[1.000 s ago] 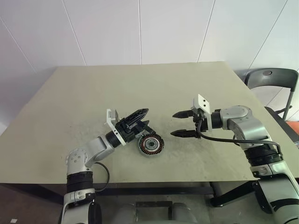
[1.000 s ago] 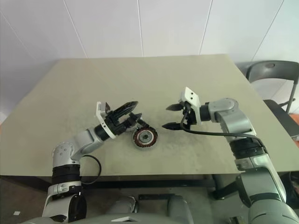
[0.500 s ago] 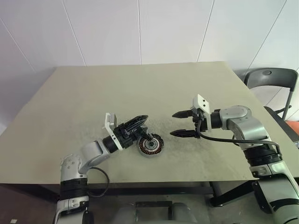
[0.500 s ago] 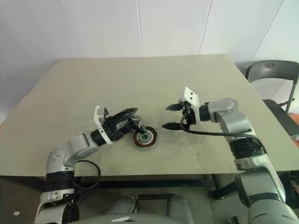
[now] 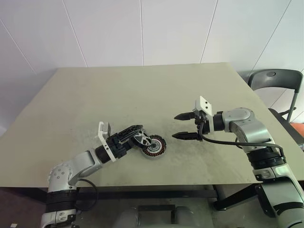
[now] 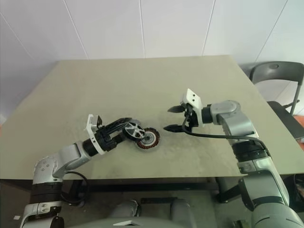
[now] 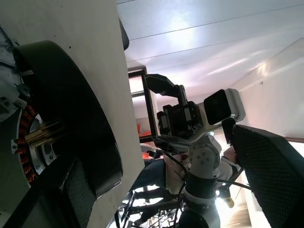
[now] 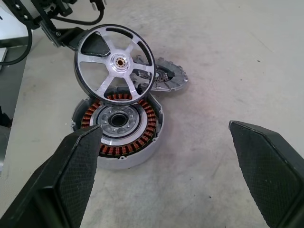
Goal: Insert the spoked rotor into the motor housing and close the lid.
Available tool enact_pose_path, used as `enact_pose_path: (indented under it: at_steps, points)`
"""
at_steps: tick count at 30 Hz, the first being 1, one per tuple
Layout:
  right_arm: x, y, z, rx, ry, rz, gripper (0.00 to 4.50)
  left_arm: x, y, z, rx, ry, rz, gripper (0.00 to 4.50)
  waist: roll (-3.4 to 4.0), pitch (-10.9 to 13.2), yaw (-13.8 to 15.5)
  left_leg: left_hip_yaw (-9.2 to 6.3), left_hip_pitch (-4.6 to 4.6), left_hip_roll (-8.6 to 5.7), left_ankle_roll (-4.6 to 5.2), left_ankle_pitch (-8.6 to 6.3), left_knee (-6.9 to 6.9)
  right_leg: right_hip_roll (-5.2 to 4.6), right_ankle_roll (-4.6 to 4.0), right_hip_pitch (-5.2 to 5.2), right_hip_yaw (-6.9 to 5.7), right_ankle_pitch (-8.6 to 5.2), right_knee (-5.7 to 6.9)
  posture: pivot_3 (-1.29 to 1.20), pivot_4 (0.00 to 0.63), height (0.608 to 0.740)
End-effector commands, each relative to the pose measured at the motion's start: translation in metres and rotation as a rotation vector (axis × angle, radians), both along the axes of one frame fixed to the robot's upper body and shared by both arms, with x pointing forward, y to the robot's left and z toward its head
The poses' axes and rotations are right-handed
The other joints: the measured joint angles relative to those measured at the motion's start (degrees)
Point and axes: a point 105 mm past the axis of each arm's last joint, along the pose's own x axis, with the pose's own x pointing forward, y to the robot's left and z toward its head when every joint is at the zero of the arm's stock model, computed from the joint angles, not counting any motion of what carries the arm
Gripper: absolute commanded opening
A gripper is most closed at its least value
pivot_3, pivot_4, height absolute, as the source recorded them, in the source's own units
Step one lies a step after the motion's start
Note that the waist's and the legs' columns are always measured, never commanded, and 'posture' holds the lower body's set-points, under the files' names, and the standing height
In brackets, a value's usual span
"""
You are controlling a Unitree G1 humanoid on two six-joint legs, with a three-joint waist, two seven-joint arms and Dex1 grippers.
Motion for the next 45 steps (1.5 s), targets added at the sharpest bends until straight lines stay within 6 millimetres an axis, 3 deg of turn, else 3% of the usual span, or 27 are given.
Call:
enact_pose_path:
  at_steps: [1,9,15,19,29,35,39,45]
  points:
    - [0.002,0.004,0.010,0.009,-0.044,0.020,4.50,0.010,-0.001,0.016,-0.057,-0.070,0.016,4.46,0.00,0.00,0.03,0.00,0.00,0.00,0.00,0.00,0.01,0.00,0.00,0.00,0.00,0.00,0.00,0.00,0.000,0.740]
    - [0.001,0.006,0.013,0.012,-0.049,0.020,4.50,0.033,-0.040,0.053,-0.063,-0.174,-0.068,4.46,-0.02,0.00,0.23,0.01,-0.03,0.00,0.00,0.00,0.03,-0.01,0.02,0.03,0.00,0.02,-0.04,0.00,0.000,0.740]
    - [0.001,0.006,0.013,0.009,-0.050,0.017,4.50,0.031,-0.067,0.063,0.115,-0.227,-0.167,4.46,-0.03,0.01,-0.32,0.03,-0.02,0.01,0.01,0.00,-0.01,-0.01,0.23,0.00,0.02,0.13,-0.04,0.00,0.000,0.740]
    - [0.000,0.008,0.012,0.013,-0.048,0.019,4.50,0.030,-0.063,0.062,0.149,-0.224,-0.165,4.46,-0.03,0.01,-0.21,0.03,-0.03,0.01,0.01,0.00,-0.01,0.00,0.24,-0.02,0.02,0.14,-0.01,0.00,0.000,0.740]
    - [0.001,0.009,0.010,0.015,-0.047,0.014,4.50,0.023,-0.057,0.027,0.240,-0.150,-0.179,4.46,-0.03,0.01,-0.07,0.02,-0.03,0.00,0.01,0.00,0.00,0.00,0.23,-0.01,0.01,0.13,-0.01,0.00,0.000,0.740]
    - [-0.001,0.013,0.010,0.038,-0.033,0.016,4.50,0.039,-0.066,0.045,0.217,-0.206,-0.150,4.46,-0.04,0.01,0.07,0.03,-0.03,0.00,0.01,0.00,0.03,0.00,0.23,0.02,0.01,0.13,-0.01,0.00,0.000,0.740]
    - [-0.001,0.012,0.007,0.032,-0.033,0.010,4.50,0.043,-0.070,0.046,0.239,-0.224,-0.167,4.46,-0.03,0.01,-0.20,0.04,-0.02,0.00,0.01,0.00,0.01,0.00,0.25,0.02,0.01,0.14,-0.04,0.00,0.000,0.740]
    - [-0.001,0.009,0.004,0.025,-0.035,-0.004,4.50,0.041,-0.055,0.052,0.225,-0.255,-0.140,4.46,-0.03,0.01,-0.28,0.03,-0.03,0.01,0.02,0.00,-0.03,0.00,0.26,-0.03,0.02,0.15,-0.02,0.00,0.000,0.740]
